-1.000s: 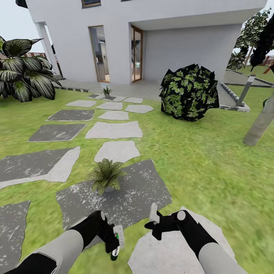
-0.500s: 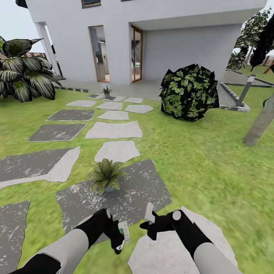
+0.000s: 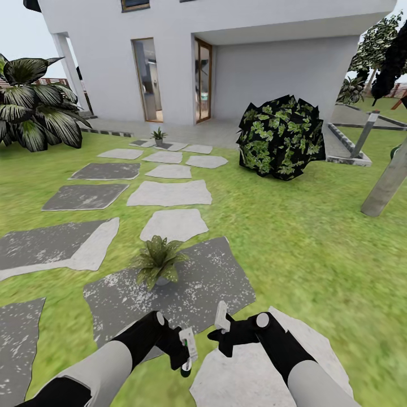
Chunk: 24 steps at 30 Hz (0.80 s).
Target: Pick up the pesticide atomizer in the garden and spray insectifuge to fully cover both potted plants in the garden.
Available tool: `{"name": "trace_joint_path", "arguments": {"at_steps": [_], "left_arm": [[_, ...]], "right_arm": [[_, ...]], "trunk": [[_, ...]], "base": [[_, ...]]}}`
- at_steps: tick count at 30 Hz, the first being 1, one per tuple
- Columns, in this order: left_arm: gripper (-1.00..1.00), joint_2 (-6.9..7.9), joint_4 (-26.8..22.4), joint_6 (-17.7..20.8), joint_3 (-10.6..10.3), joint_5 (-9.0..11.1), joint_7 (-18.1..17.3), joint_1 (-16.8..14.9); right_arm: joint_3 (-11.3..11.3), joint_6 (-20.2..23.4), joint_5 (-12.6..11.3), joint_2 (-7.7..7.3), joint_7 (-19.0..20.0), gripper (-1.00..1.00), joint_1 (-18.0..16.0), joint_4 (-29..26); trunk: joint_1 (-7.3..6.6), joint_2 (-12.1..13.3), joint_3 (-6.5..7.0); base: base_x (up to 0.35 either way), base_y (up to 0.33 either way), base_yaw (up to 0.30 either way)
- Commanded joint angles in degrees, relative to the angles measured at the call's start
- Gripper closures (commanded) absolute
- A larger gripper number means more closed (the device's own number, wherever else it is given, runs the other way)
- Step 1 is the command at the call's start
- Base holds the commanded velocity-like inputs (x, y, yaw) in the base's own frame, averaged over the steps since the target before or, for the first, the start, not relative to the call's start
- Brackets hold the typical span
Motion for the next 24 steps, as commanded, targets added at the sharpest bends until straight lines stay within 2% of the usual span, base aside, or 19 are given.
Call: {"name": "trace_joint_path", "arguments": {"at_steps": [1,5,7,24], "left_arm": [[1.0,-0.01,-0.14,0.5,0.03,0.23,-0.36,0.02],[1.0,-0.01,-0.06,-1.41,0.02,3.25,-0.38,0.08],[1.0,-0.01,-0.05,-2.13,0.0,3.88,-0.39,0.08],[1.0,-0.97,-0.05,-2.57,-0.04,4.41,-1.13,0.18]], "right_arm": [[-0.06,-0.55,0.61,0.02,0.04,1.0,-0.02,-0.05],[-0.06,-0.55,0.62,0.02,0.03,1.0,-0.02,0.01],[-0.06,-0.56,0.66,0.02,-0.01,1.0,-0.02,0.04],[-0.06,-0.62,0.68,0.02,-0.03,1.0,-0.02,0.23]], "trunk": [[-0.01,-0.02,-0.05],[-0.01,-0.02,-0.05],[-0.01,-0.02,-0.05],[-0.01,-0.02,-0.05]], "base": [[0.0,0.0,0.0],[0.0,0.0,0.0],[0.0,0.0,0.0],[0.0,0.0,0.0]]}}
